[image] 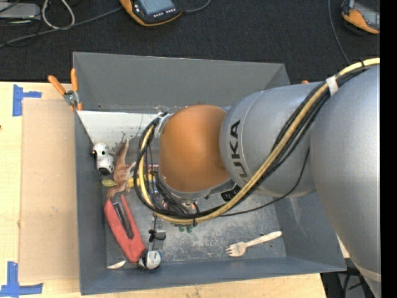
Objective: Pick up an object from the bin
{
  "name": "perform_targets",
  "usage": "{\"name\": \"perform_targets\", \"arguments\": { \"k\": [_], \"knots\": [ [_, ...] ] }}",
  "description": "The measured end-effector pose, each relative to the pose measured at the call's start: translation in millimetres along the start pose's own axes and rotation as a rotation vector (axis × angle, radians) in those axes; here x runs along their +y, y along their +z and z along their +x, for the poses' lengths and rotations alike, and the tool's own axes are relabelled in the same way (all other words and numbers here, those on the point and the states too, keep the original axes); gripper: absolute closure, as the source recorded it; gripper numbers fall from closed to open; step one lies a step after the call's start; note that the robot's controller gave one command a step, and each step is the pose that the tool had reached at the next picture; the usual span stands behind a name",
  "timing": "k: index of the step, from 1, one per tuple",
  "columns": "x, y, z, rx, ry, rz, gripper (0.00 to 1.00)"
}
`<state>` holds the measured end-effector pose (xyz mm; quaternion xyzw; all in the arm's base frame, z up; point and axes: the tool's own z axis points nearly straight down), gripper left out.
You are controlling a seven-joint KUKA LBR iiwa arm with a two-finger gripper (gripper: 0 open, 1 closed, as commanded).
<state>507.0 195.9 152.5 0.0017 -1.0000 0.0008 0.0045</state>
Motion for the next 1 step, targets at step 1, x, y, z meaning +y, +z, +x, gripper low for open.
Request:
{"name": "perform_targets", "arguments": {
  "k": [1],
  "knots": [
    [-1.5,-4.8,-2.0,-0.007,0.004,-0.002,0.0]
  ]
}}
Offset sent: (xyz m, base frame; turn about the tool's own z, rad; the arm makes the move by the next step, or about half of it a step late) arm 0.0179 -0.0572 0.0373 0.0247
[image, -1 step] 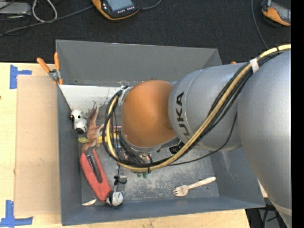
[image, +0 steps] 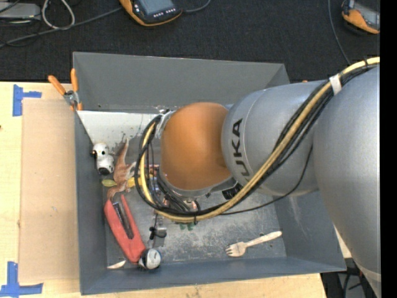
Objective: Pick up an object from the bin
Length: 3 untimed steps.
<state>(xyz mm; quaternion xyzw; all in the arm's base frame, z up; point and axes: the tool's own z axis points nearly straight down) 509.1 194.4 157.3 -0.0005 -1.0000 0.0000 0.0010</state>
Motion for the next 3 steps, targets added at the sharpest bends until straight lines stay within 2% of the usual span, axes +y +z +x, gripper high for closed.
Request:
{"name": "perform_targets", "arguments": {
  "k": [1,2,3],
  "knots": [
    [-57,-33,-16.5,0.002,0.023,0.001,0.0],
    [-96,14,-6.6,0.006,-0.106,-0.002,0.0],
    [-110,88,-28.4,-0.005,0.081,-0.003,0.0]
  ]
}}
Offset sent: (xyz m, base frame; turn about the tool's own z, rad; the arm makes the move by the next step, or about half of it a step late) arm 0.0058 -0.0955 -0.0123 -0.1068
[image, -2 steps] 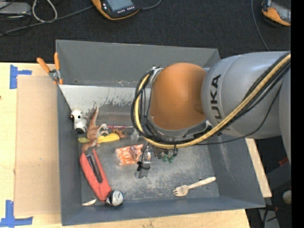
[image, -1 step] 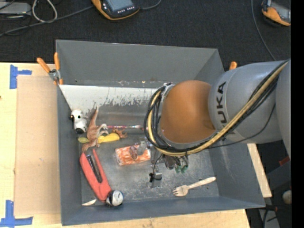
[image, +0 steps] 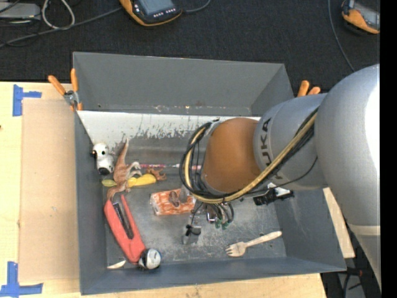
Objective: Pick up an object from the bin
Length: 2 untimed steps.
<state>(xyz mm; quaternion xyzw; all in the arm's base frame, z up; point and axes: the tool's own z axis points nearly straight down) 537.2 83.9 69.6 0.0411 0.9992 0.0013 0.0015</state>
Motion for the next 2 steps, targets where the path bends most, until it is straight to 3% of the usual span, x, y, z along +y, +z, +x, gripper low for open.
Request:
{"name": "perform_targets", "arguments": {
  "k": [1,2],
  "knots": [
    [-2.0,-1.2,-25.3,-0.001,-0.213,-0.001,1.0],
    [-2.1,-1.2,-25.3,-0.001,-0.212,-0.001,1.0]
  ]
}}
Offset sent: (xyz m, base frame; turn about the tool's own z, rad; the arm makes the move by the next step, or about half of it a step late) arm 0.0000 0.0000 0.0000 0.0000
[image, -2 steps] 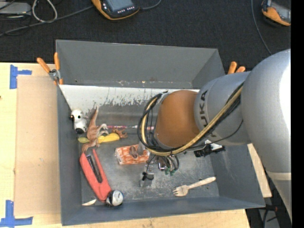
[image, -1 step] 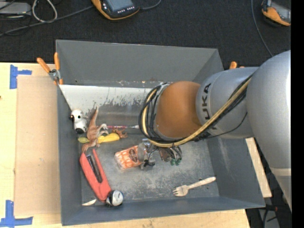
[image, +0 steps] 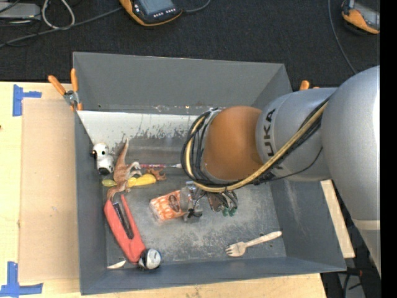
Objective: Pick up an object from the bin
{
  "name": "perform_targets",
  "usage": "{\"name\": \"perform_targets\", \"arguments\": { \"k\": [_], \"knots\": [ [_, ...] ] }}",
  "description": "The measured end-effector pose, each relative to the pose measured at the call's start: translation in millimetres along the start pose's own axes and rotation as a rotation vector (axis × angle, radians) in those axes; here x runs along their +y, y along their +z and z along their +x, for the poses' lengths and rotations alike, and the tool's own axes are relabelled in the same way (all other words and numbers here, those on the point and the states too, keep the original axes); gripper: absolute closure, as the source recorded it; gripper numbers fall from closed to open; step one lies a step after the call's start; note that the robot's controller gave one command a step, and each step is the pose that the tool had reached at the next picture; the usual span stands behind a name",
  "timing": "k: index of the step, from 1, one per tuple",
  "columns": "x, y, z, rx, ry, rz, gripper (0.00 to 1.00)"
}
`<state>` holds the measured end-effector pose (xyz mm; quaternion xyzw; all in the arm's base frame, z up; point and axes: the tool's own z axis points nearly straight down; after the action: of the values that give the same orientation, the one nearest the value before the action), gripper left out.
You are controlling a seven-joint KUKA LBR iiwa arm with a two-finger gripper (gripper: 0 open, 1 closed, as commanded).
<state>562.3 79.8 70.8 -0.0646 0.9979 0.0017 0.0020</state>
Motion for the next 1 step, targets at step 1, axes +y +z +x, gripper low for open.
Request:
{"name": "perform_targets", "arguments": {
  "k": [1],
  "knots": [
    [3.6,-55.0,0.7,0.007,0.01,0.0,1.0]
  ]
}}
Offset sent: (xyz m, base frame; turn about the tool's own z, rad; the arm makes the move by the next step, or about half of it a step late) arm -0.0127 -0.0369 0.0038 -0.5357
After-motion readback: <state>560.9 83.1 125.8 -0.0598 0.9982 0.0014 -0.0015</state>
